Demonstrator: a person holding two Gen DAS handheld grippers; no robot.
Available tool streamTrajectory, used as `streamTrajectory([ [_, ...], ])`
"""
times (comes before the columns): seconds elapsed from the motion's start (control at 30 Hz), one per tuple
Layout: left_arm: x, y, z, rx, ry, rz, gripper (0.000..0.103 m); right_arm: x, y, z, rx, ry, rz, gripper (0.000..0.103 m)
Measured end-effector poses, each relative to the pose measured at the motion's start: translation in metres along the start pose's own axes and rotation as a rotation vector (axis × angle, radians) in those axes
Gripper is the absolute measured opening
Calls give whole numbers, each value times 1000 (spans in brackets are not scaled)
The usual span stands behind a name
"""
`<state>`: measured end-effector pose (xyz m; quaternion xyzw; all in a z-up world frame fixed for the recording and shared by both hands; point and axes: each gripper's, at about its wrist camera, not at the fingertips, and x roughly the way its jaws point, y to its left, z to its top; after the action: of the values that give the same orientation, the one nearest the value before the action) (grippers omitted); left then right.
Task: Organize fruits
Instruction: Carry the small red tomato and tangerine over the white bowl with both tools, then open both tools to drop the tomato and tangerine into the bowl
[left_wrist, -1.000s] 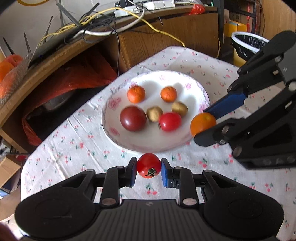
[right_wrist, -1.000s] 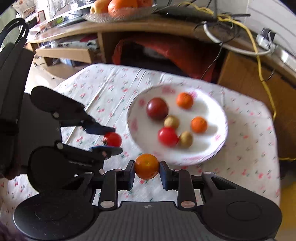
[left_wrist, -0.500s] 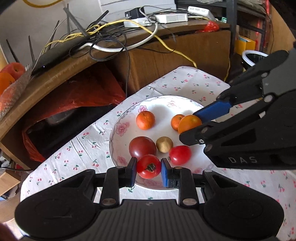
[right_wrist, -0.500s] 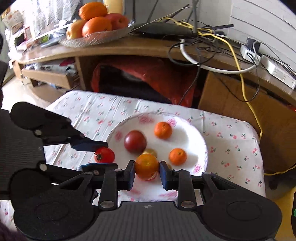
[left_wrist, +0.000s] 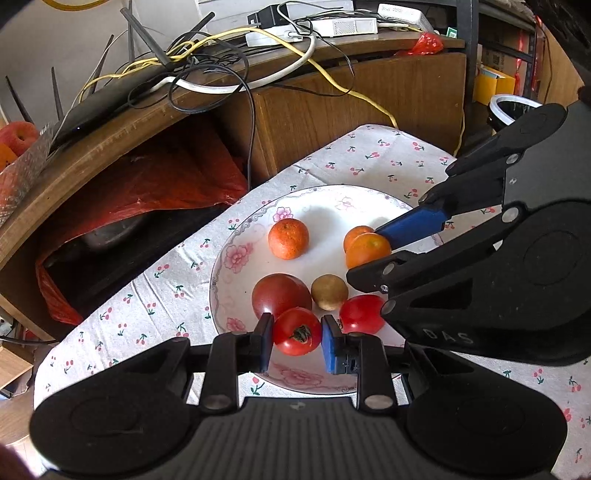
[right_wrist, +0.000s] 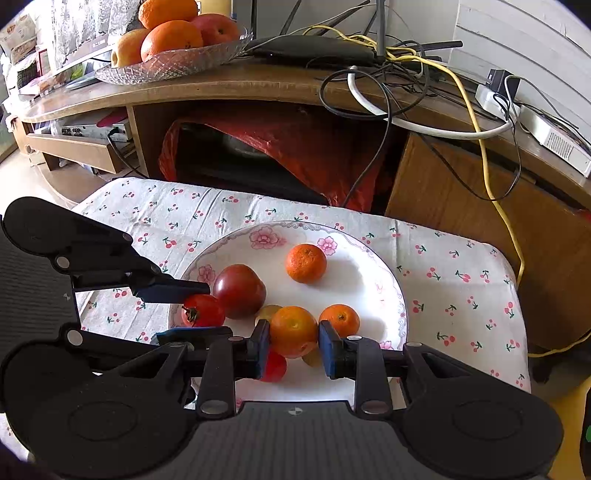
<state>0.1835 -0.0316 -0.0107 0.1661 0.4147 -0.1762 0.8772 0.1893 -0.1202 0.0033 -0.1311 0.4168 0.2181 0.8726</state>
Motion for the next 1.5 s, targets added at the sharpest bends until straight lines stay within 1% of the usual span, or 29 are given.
streamTrajectory([
  [0.43, 2, 0, 0, -21, 4, 9, 37, 6, -4, 0, 19, 3, -19, 24],
  [0.47, 2, 0, 0, -21, 3, 9, 38, 6, -4, 1, 20, 2, -21, 25],
  [0.5, 1, 0, 0, -22, 2, 9, 38, 6, -4, 0, 20, 0, -22, 29],
  [0.57, 1, 0, 1, -24, 0, 11, 40, 5, -4, 0, 22, -6, -28, 32],
  [0.73, -2, 0, 1, -27, -9, 11, 44, 3, -4, 0, 28, -12, -29, 33],
  [0.83, -3, -1, 2, -29, -11, 13, 45, 1, -5, 0, 36, -18, -33, 38],
  [1.0, -8, -1, 2, -32, -22, 18, 48, -4, -3, -2, 41, -24, -37, 38],
  [1.1, -10, -1, 2, -41, -29, 27, 54, -6, -3, -3, 44, -29, -43, 38],
  [1.17, -12, -1, 2, -54, -34, 45, 61, -8, -4, -3, 50, -34, -48, 39],
  [1.3, -17, 1, -1, -86, -35, 65, 68, -15, -6, -5, 64, -43, -56, 39],
  [1.43, -26, 2, -7, -114, -49, 90, 79, -26, -5, -8, 74, -57, -69, 40],
  [1.5, -30, 2, -9, -123, -54, 105, 84, -32, -4, -10, 76, -63, -75, 44],
])
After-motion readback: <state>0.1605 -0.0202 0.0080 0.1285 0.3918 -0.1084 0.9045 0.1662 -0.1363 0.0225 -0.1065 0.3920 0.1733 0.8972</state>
